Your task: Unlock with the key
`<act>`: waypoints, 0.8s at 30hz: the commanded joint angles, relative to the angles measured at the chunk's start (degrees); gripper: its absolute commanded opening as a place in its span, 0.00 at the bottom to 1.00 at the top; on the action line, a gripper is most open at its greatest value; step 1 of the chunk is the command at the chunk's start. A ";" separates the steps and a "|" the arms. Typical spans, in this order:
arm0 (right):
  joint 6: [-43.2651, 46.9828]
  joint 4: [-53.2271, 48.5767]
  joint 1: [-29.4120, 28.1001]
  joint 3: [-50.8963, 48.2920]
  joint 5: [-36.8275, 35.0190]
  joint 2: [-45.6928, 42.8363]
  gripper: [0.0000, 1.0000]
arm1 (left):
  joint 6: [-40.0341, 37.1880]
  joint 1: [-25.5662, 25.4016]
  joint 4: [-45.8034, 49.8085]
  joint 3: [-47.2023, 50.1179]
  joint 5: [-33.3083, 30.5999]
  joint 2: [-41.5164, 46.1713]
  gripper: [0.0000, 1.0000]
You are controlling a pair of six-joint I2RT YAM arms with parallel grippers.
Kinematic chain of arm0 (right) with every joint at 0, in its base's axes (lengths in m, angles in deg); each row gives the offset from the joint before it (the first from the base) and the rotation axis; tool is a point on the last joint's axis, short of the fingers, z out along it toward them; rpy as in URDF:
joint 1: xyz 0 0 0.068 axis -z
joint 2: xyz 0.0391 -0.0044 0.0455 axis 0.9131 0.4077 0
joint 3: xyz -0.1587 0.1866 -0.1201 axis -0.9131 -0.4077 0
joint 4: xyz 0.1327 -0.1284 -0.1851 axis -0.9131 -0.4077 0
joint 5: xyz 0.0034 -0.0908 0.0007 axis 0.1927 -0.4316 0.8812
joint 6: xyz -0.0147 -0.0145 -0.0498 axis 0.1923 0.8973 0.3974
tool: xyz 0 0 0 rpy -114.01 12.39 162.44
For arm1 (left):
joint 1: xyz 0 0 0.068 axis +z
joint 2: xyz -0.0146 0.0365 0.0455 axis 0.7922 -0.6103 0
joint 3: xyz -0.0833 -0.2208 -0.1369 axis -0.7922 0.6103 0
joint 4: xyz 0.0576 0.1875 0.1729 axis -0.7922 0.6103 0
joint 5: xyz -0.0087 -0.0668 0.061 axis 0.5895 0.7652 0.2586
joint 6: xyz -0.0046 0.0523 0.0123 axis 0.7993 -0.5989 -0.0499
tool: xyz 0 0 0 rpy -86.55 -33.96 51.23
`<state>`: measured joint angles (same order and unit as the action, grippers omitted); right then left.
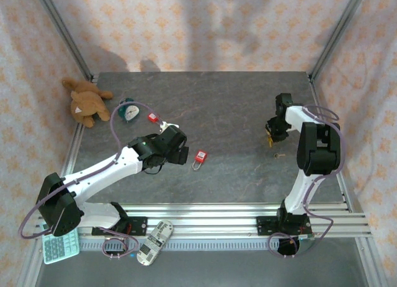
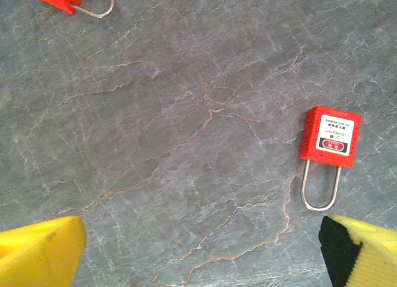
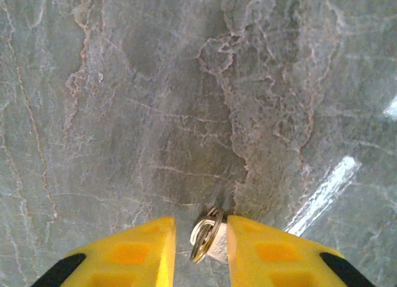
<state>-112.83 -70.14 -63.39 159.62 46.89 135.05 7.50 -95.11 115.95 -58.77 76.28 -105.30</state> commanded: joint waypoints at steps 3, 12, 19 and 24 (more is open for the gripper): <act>1.24 -0.07 0.35 -1.85 1.05 -3.24 0.18 | 0.08 0.44 -1.29 0.52 -0.43 0.23 0.99; 4.00 -0.87 0.35 -2.10 3.81 -7.00 0.09 | -0.24 0.46 -1.14 -1.74 0.44 -2.63 0.98; 4.88 0.30 0.35 -5.31 7.10 -12.19 0.06 | 2.01 0.37 -6.54 -0.62 2.15 -2.36 0.97; 5.80 -0.62 -1.24 -7.55 8.31 -18.36 0.06 | 2.11 -1.61 -12.45 0.58 0.95 -2.09 0.98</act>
<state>-108.33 -69.81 -63.48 153.04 54.37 121.08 8.55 -95.46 108.78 -58.77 78.62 -107.77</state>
